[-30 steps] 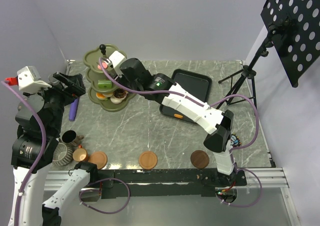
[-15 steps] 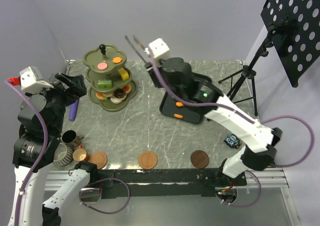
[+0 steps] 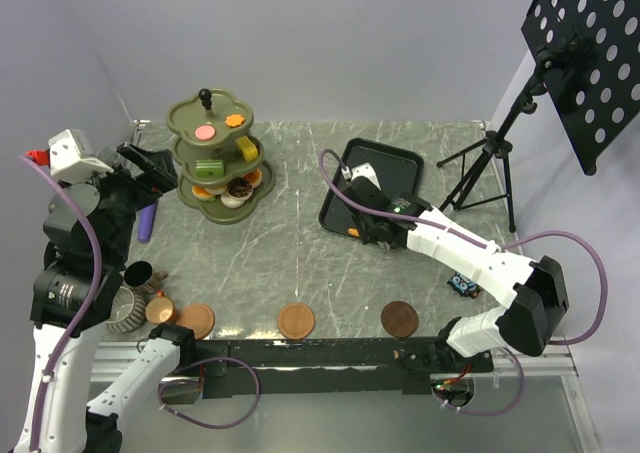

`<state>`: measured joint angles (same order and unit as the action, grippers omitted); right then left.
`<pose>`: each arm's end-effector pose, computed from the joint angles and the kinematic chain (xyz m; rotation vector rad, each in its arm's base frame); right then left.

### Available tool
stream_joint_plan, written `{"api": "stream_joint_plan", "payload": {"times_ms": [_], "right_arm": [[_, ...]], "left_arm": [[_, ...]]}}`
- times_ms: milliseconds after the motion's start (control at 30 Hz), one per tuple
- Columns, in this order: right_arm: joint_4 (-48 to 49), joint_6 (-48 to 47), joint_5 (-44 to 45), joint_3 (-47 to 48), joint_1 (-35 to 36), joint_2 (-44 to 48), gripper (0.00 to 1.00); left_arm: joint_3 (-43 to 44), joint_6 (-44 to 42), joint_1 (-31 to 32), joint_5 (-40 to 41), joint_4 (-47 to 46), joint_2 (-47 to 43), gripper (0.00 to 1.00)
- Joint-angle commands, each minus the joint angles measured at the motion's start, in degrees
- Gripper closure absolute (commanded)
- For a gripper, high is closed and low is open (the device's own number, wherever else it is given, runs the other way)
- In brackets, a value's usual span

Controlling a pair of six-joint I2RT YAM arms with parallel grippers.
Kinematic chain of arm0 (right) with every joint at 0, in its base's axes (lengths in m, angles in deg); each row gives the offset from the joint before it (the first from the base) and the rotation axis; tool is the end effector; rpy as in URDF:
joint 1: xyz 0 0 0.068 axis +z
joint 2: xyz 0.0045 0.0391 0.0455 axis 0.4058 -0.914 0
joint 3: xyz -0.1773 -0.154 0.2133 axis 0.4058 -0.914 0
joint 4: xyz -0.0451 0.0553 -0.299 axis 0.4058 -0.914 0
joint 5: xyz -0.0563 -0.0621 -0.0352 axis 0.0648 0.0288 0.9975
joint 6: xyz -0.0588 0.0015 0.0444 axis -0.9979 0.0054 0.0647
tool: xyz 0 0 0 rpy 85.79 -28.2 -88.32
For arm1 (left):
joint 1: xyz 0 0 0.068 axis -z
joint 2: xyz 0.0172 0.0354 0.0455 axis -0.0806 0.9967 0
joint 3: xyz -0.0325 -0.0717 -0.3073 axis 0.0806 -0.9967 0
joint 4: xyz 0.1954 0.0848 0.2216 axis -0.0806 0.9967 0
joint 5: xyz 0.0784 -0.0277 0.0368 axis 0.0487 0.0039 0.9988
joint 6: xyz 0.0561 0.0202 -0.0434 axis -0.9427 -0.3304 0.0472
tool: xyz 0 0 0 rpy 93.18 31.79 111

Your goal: Serve the afternoon tea

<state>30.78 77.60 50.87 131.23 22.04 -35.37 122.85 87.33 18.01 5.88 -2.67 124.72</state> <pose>0.2486 0.2175 0.3206 -0.5020 2.3760 -0.1421 0.1310 -0.0090 0.5301 -0.5027 1.5312 -0.2974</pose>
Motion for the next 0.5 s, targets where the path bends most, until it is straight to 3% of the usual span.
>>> {"api": "stream_joint_plan", "payload": {"times_ms": [0, 300, 467], "right_arm": [[-4.5, 8.11, 0.66, 0.69, 0.43, 2.36, 0.56], [-9.42, 15.51, 0.13, 2.26, 0.78, -1.32, 0.53], [-6.1, 13.84, -0.92, 2.62, 0.69, -3.35, 0.5]], "left_arm": [[-0.25, 1.16, 0.24, -1.4, -1.93, 0.56, 0.0], [-0.51, 1.16, 0.24, -1.57, -2.54, 0.83, 0.0], [-0.51, 0.81, 0.24, -1.31, -2.28, 0.74, 0.0]]}}
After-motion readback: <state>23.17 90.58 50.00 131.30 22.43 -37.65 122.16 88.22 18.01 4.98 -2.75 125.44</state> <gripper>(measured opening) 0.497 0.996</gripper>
